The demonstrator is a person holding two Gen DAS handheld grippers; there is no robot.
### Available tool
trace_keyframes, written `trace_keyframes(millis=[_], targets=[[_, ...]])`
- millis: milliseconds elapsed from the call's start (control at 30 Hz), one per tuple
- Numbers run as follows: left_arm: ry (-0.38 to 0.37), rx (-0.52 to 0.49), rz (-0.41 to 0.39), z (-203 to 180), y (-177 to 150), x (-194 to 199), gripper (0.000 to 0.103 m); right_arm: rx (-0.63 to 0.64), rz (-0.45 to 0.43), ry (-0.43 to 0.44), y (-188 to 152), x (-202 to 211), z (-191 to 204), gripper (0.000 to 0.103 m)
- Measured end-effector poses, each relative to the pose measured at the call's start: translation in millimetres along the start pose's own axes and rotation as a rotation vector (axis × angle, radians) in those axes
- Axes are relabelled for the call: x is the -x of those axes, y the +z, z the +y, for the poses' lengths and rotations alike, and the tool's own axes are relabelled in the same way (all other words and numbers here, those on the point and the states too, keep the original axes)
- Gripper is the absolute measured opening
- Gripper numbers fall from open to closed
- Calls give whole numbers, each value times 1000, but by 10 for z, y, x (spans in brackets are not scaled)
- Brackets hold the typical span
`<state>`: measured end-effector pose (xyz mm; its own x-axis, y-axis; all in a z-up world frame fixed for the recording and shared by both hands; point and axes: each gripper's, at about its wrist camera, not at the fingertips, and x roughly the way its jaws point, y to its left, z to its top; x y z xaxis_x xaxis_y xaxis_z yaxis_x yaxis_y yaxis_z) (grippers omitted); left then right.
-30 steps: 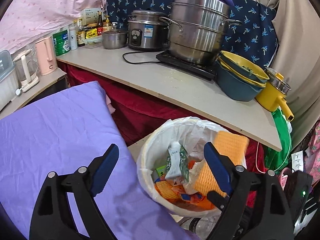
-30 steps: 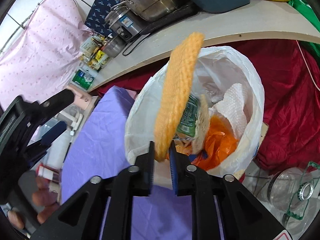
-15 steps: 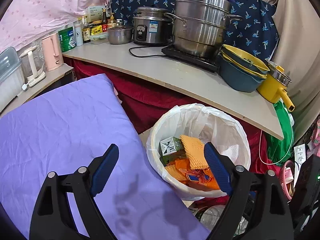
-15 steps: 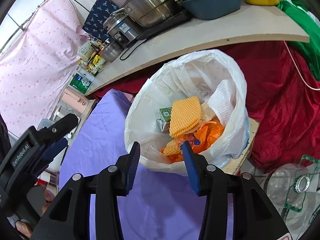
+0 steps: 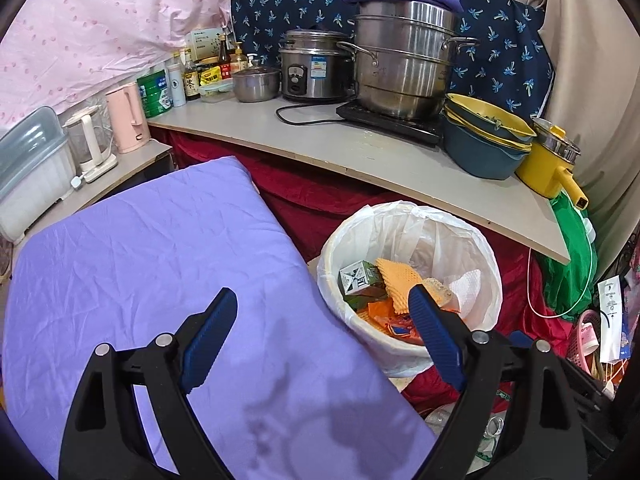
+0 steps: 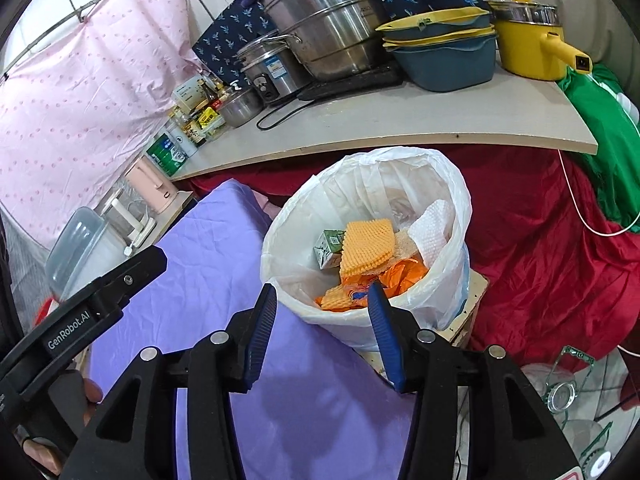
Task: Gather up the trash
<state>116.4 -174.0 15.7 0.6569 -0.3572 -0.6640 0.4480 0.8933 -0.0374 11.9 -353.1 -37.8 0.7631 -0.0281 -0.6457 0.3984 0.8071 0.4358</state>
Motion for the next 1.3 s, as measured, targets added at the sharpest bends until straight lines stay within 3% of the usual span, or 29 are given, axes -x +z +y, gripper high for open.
trace_keyframes(millis=[667,1300], targets=[[62,-8,18,132,-310,239,84,126,-32,-60,-165,308,217,47],[112,-58,42,24,-575,370,84,237,-22,-115,-389,437,297,47]])
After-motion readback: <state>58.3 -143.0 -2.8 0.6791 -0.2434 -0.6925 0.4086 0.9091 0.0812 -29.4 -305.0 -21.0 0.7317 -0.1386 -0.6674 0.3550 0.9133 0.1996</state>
